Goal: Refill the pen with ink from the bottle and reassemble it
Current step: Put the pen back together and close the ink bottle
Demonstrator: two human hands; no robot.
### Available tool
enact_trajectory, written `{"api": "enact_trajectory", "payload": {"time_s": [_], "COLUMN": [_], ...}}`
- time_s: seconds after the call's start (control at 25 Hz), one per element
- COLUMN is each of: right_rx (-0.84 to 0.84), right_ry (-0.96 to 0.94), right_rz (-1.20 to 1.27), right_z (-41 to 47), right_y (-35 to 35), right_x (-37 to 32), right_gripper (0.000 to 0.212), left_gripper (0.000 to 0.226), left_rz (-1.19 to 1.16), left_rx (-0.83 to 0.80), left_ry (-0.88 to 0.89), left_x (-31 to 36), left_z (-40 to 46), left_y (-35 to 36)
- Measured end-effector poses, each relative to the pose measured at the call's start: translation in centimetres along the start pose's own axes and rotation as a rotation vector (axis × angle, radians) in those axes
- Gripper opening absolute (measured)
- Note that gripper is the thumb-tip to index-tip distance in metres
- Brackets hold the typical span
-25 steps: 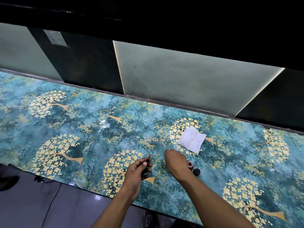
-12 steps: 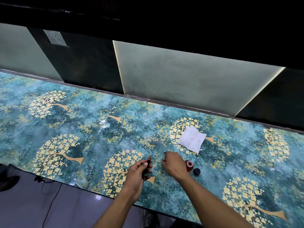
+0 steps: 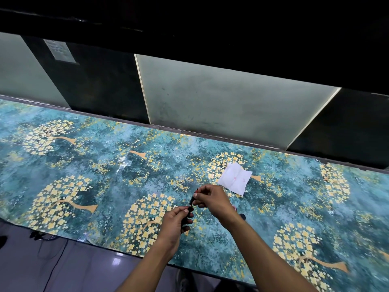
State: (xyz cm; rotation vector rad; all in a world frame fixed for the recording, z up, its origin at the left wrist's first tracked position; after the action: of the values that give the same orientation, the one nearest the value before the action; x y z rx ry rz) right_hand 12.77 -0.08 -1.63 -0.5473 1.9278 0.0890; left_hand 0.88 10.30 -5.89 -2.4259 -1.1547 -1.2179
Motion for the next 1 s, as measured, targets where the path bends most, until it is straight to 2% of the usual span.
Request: {"api": "enact_trajectory", "payload": {"time_s": [0.28, 0.6, 1.0], "right_rx": [-0.011, -0.049, 0.029], "right_ry": [-0.026, -0.117, -0.134], "right_rz": [-0.037, -0.151, -0.264], "right_z": [-1.1, -1.7, -2.7], "right_y": [-0.7, -1.1, -1.2], "right_x": [0.3, 0.6, 1.2], "right_gripper": [0.014, 0.003, 0.024], "left_gripper": [0.017, 0.016, 0.019], "left_rz": [0.009, -0.012, -0.028], "left_rx": [-0.009, -0.024, -0.046], "left_ry": [0.008, 0.008, 0.014], "left_x": [-0.3, -1.0, -1.7], "left_z": [-1.1, -1.2, -2.1], "left_y": [0.0, 0.3, 0.3]}}
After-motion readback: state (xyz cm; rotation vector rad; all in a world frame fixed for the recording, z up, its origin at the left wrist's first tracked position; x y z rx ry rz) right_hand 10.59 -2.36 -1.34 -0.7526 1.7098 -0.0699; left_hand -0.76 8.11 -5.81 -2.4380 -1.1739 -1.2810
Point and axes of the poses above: each hand's wrist, its own z-axis towards the middle knuckle, its own y-axis out of the palm, x = y × z, the point moved 6 cm from there along z, towards the middle knuckle, and after that the axes turned 9 degrees about x, right-handed, at the moved point
